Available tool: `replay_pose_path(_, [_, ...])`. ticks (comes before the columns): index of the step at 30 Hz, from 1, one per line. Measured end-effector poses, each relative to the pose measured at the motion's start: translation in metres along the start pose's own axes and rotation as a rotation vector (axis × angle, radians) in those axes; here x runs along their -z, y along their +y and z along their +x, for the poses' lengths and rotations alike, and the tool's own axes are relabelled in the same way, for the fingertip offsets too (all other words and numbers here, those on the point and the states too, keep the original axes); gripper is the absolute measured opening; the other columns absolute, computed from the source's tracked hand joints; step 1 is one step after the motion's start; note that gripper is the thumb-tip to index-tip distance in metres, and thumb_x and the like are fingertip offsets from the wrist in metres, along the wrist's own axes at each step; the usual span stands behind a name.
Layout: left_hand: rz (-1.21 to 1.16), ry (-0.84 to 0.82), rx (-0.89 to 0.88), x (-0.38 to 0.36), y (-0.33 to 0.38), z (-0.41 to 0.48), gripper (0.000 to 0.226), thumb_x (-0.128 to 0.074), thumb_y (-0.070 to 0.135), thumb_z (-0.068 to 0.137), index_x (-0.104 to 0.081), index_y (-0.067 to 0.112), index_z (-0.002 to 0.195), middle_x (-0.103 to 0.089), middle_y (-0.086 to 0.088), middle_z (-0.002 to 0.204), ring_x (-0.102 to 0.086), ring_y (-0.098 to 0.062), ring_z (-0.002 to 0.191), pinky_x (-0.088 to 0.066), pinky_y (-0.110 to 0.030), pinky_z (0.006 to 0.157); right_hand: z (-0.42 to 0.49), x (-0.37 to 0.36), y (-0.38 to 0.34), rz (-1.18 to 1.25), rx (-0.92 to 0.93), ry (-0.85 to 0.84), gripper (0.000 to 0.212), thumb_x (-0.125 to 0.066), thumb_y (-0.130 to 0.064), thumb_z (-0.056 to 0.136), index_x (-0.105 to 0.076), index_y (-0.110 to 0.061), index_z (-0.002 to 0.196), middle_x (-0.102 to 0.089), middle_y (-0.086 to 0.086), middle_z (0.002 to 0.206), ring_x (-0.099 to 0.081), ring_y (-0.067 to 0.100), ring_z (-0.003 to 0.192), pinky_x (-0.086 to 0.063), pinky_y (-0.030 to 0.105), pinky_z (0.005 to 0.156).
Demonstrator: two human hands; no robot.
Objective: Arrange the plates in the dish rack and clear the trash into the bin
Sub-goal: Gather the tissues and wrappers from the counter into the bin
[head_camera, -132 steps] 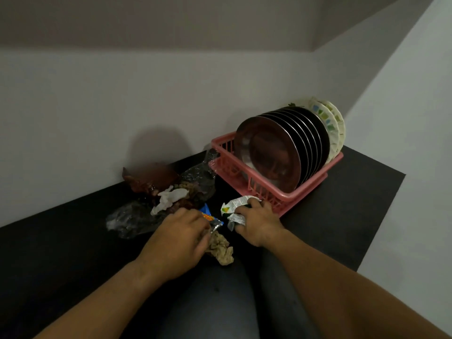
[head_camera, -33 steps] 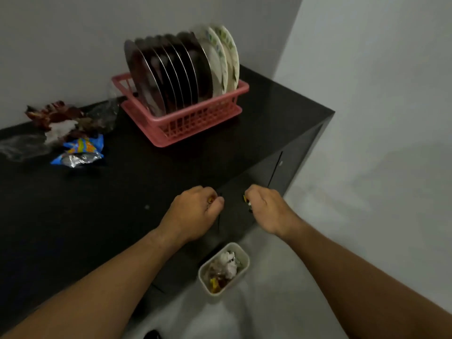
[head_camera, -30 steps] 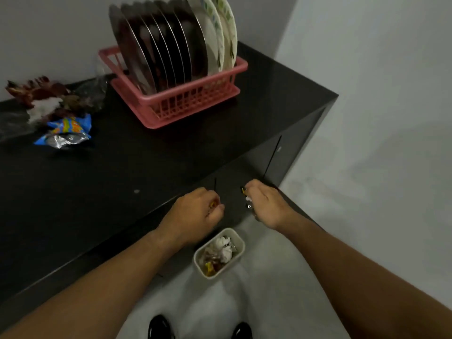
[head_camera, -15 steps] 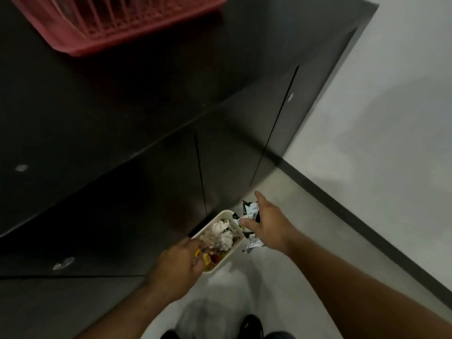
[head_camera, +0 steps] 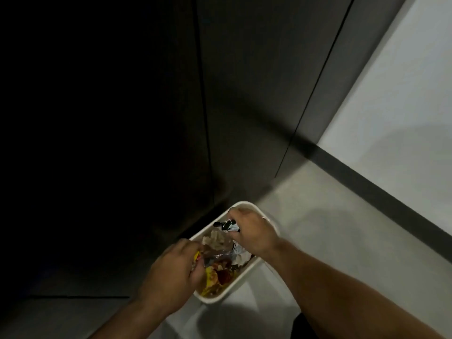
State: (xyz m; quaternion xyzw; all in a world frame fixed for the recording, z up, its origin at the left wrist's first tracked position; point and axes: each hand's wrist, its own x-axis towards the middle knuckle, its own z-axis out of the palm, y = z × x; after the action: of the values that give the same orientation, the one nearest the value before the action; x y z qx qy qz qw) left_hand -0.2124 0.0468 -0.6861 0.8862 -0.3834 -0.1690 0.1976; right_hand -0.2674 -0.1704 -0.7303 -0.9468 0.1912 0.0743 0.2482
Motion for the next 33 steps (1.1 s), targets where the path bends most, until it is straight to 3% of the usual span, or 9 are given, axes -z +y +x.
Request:
replay_pose_path(3, [0.000, 0.032, 0.020, -0.022, -0.007, 0.009, 0.029, -0.050, 0.040, 0.094, -0.055, 0.033, 0.122, -0.051, 0.015, 0.108, -0.050, -0.003, 0.095, -0.047, -0.023, 0.079, 0.010, -0.017, 0.001, -0.158, 0.099, 0.027, 0.037, -0.062, -0.048, 0.087, -0.049, -0.040, 0.121, -0.058, -0.005, 0.122, -0.047, 0.020, 0.116, -0.048, 0.046, 0.090])
replay_pose_path(6, [-0.013, 0.035, 0.054, -0.032, -0.003, 0.010, 0.029, -0.053, 0.040, 0.092, -0.058, 0.030, 0.118, -0.054, 0.012, 0.112, -0.053, -0.008, 0.100, -0.049, -0.028, 0.082, 0.011, -0.021, -0.006, -0.340, 0.192, 0.039, 0.040, -0.059, -0.044, 0.090, -0.063, -0.026, 0.126, -0.053, 0.002, 0.120, -0.043, 0.024, 0.112, -0.039, 0.041, 0.098])
replay_pose_path(15, [0.089, -0.029, 0.092, -0.049, 0.014, 0.032, 0.041, -0.051, 0.049, 0.089, -0.049, 0.033, 0.126, -0.048, 0.011, 0.129, -0.046, -0.012, 0.116, -0.045, -0.029, 0.093, 0.016, -0.014, 0.005, -0.094, 0.004, 0.032, 0.040, -0.061, -0.054, 0.088, -0.060, -0.029, 0.120, -0.063, -0.003, 0.115, -0.060, 0.019, 0.105, -0.053, 0.038, 0.088])
replay_pose_path(19, [0.154, -0.149, 0.129, -0.072, 0.016, 0.047, 0.057, -0.059, 0.046, 0.085, -0.042, 0.030, 0.137, -0.045, 0.005, 0.139, -0.044, -0.019, 0.125, -0.038, -0.033, 0.103, 0.019, -0.011, 0.015, 0.045, -0.010, -0.130, 0.030, -0.070, -0.052, 0.082, -0.057, -0.032, 0.101, -0.065, -0.007, 0.092, -0.062, 0.015, 0.083, -0.052, 0.031, 0.070])
replay_pose_path(21, [0.160, -0.175, 0.173, -0.079, 0.013, 0.052, 0.063, -0.064, 0.043, 0.084, -0.040, 0.029, 0.140, -0.041, 0.004, 0.142, -0.043, -0.021, 0.127, -0.038, -0.035, 0.105, 0.018, -0.005, 0.018, 0.002, 0.052, -0.317, 0.019, -0.072, -0.033, 0.080, -0.056, -0.034, 0.090, -0.060, -0.012, 0.082, -0.060, 0.013, 0.076, -0.045, 0.024, 0.060])
replay_pose_path(23, [0.183, -0.189, 0.189, -0.083, 0.009, 0.054, 0.068, -0.066, 0.043, 0.082, -0.037, 0.030, 0.142, -0.036, 0.004, 0.145, -0.042, -0.022, 0.129, -0.037, -0.036, 0.106, 0.017, 0.002, 0.021, -0.102, 0.134, -0.422, 0.020, -0.068, -0.016, 0.079, -0.058, -0.031, 0.087, -0.058, -0.013, 0.085, -0.057, 0.013, 0.080, -0.043, 0.025, 0.064])
replay_pose_path(28, [0.266, -0.241, 0.197, -0.094, 0.004, 0.056, 0.066, -0.054, 0.050, 0.089, -0.031, 0.024, 0.146, -0.035, -0.001, 0.146, -0.037, -0.023, 0.133, -0.034, -0.036, 0.108, 0.029, 0.001, 0.027, -0.412, 0.188, -0.241, 0.031, -0.056, -0.011, 0.093, -0.068, -0.020, 0.120, -0.066, 0.006, 0.118, -0.062, 0.026, 0.110, -0.053, 0.036, 0.090])
replay_pose_path(30, [0.275, -0.255, 0.180, -0.098, 0.002, 0.056, 0.065, -0.050, 0.052, 0.090, -0.032, 0.023, 0.146, -0.037, -0.002, 0.145, -0.038, -0.023, 0.131, -0.034, -0.035, 0.108, 0.032, -0.008, 0.023, -0.471, 0.131, -0.199, 0.030, -0.051, -0.010, 0.095, -0.067, -0.013, 0.121, -0.067, 0.011, 0.117, -0.065, 0.029, 0.106, -0.055, 0.038, 0.086])
replay_pose_path(33, [0.269, -0.291, 0.163, -0.097, 0.001, 0.055, 0.073, -0.052, 0.052, 0.083, -0.029, 0.023, 0.147, -0.034, 0.001, 0.145, -0.033, -0.021, 0.132, -0.031, -0.034, 0.109, 0.030, -0.032, 0.016, -0.372, 0.014, -0.158, 0.022, -0.049, -0.008, 0.095, -0.068, -0.007, 0.105, -0.070, 0.012, 0.104, -0.068, 0.031, 0.095, -0.052, 0.038, 0.070])
